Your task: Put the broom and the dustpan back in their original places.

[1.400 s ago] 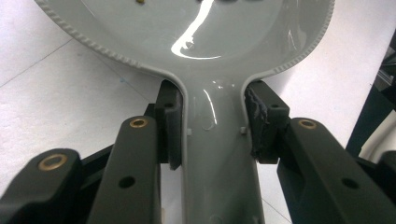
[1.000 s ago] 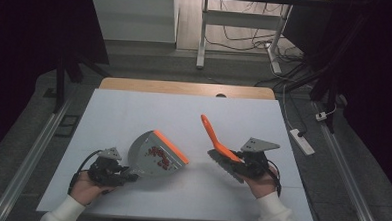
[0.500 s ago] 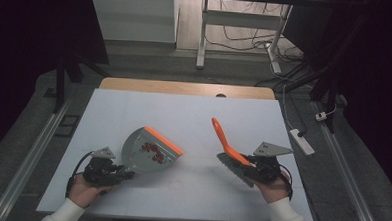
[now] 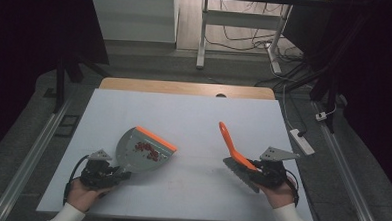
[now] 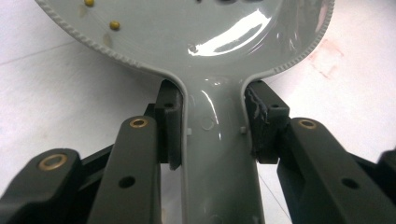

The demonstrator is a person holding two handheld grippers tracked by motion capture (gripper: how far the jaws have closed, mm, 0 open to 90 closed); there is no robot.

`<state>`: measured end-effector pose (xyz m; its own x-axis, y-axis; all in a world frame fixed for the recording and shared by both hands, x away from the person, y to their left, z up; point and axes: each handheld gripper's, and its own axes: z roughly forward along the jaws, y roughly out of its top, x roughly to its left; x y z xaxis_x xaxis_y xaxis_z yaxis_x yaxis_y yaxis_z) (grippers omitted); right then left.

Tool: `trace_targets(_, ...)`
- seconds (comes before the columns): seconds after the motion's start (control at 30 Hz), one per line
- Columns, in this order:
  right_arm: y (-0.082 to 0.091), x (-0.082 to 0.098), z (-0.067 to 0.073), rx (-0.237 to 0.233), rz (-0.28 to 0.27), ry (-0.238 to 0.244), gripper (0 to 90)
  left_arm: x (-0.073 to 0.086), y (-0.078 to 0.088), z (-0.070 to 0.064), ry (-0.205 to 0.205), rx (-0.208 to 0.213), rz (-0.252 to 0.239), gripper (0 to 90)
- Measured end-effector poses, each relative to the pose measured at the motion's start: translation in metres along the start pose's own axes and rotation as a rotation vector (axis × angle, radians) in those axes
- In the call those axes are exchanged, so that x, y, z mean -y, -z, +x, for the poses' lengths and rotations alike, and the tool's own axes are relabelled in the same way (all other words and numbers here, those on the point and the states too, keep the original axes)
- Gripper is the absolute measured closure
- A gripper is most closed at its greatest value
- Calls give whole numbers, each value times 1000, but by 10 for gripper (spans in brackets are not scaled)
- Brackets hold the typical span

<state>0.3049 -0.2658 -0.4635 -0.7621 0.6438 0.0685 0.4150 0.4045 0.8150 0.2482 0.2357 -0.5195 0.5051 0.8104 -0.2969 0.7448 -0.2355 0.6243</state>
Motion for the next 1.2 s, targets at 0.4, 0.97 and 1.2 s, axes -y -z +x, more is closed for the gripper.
trace_targets(0.4, 4, 7, 6, -32, 11, -11, 700, 6, 0, 3, 97, -105, -32, 616)
trace_targets(0.97, 9, 17, 7, -31, 46, -48, 700, 5, -3, 13, 234, -202, -90, 616)
trace_targets(1.2, 2, 22, 1, -22, 80, -89, 700, 1, -7, 14, 253, -217, -93, 616)
